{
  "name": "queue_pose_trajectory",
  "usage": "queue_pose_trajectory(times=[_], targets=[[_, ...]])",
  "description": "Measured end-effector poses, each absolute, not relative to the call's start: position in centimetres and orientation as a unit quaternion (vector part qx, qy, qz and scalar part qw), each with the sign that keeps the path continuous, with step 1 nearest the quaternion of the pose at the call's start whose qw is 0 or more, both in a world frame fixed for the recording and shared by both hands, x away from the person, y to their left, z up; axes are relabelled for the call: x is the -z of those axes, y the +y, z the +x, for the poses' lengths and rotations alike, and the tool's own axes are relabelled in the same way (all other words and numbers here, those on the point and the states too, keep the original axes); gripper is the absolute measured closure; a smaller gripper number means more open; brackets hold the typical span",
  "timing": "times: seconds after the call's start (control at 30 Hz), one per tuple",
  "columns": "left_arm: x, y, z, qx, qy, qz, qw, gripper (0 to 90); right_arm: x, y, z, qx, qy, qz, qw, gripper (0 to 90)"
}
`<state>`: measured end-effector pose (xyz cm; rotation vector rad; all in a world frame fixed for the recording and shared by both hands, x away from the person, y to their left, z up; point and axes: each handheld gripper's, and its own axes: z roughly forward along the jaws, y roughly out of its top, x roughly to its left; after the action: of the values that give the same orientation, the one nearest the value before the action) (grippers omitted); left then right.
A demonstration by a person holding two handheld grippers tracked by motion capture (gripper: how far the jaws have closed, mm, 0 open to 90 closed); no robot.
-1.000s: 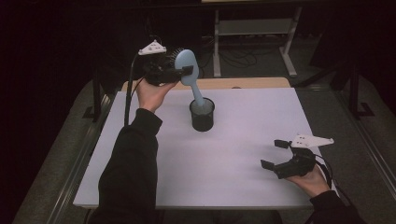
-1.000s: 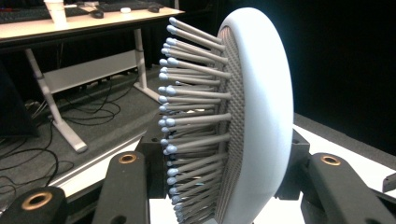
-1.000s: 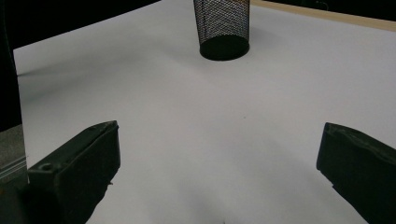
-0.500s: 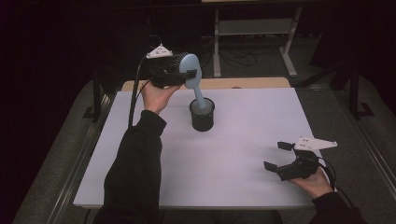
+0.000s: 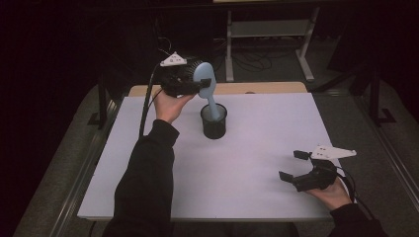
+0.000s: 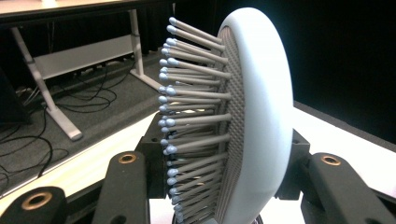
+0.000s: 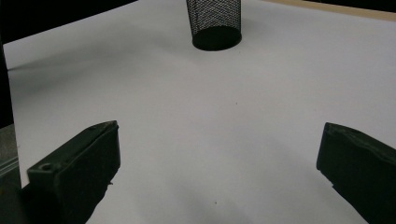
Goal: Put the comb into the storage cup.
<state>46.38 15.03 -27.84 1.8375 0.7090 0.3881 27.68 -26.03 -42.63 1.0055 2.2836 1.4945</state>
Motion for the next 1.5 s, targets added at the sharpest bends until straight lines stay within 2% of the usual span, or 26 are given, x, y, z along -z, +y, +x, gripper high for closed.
queue_pose_trajectory(times=[1.5], targets=[[32.8,15.0,47.0,-0.132,0.321,0.773,0.532,50.8,43.0,-25.9,27.8,-0.501,0.787,0.342,0.108,0.0]])
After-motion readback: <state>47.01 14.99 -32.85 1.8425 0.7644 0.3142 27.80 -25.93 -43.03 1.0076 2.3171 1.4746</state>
